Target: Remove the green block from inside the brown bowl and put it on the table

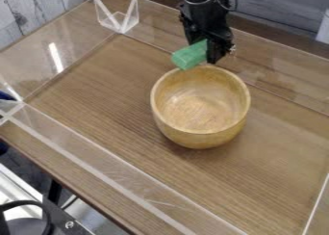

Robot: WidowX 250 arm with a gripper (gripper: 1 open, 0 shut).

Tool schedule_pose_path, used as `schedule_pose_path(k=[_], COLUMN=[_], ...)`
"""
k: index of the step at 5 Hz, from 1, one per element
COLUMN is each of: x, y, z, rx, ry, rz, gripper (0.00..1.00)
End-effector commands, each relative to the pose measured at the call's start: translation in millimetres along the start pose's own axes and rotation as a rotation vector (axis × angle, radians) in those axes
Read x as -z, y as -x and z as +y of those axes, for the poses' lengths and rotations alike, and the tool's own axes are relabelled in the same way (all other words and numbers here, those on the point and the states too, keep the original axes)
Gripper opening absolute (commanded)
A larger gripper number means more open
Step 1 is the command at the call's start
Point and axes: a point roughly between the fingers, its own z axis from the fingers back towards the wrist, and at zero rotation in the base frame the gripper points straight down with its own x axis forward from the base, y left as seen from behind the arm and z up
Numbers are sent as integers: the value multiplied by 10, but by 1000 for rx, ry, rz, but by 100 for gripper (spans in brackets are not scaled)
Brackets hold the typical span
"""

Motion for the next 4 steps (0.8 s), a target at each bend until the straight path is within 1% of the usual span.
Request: schedule_pose_path(k=[1, 4], x=[-101, 14], y=[-88, -45], z=[44, 18], rx=[0, 6], ry=[-23, -20], rz=[-53, -56], gripper=[0, 0])
